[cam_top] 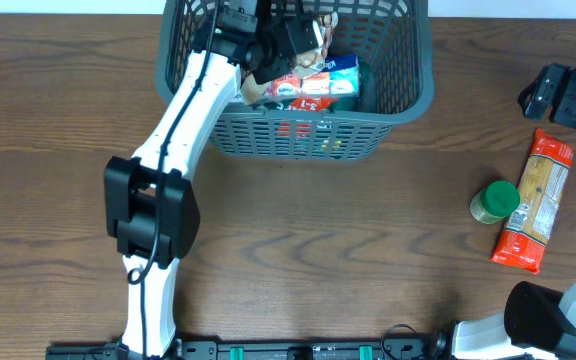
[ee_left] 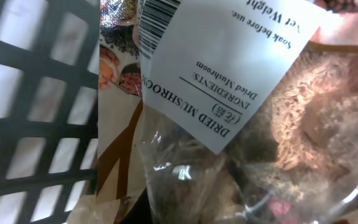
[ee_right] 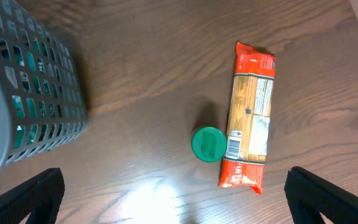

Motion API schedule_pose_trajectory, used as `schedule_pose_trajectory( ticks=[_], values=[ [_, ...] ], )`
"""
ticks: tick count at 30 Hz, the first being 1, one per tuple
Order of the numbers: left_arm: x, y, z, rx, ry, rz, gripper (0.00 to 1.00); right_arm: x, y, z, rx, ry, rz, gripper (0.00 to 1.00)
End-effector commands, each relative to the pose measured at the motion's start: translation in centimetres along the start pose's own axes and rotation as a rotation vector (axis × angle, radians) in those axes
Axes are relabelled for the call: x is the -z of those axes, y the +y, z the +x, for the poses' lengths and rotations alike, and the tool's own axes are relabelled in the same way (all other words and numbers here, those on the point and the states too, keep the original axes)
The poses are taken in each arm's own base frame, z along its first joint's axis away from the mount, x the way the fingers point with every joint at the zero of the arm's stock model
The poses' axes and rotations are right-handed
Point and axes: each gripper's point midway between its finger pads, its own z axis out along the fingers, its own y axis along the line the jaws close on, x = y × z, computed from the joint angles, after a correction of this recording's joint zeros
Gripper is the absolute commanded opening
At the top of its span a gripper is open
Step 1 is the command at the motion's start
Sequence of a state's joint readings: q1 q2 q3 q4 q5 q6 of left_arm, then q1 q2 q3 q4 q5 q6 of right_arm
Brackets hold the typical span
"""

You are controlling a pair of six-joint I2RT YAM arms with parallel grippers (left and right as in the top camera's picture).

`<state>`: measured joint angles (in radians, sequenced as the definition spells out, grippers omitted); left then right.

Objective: Pack container
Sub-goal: 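Lift the gold mushroom bag and carry it right over the basket, then release the bag into the basket and withdraw the left arm left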

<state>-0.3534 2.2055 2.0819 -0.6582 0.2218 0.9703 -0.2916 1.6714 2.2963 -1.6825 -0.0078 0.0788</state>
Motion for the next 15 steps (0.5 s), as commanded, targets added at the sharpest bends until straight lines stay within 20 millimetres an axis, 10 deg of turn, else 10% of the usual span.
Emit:
schedule_pose_trajectory(
  ticks=[1,2,4,8,15],
  values=[
    [-0.4,-0.2,1.4,-0.002,0.051,0.007,0.25,0.4,-0.1,-0.3,0.015,-0.016,0.004,0.99],
    [-0.6,-0.3,1.7,0.001,0.061,0.013,0.56,0.4,-0.1,-0.3,0.015,-0.016,0.004,0.99],
    [-0.5,-0.3,2.1,0.007,0.07,0.017,0.8,0.4,-0.1,-0.3,0.015,-0.016,0.004,0.99],
    [0.2,0.5,2.3,0.046,0.067,0.0,0.99,0.4,-0.1,-0.3,0.027,-0.016,0.004,0.99],
    [7.0,4.0,1.2,0.152,0.095,-0.184,0.99,0.4,-0.1,-0.3,0.026,-0.017,0.004,0.99]
  ],
)
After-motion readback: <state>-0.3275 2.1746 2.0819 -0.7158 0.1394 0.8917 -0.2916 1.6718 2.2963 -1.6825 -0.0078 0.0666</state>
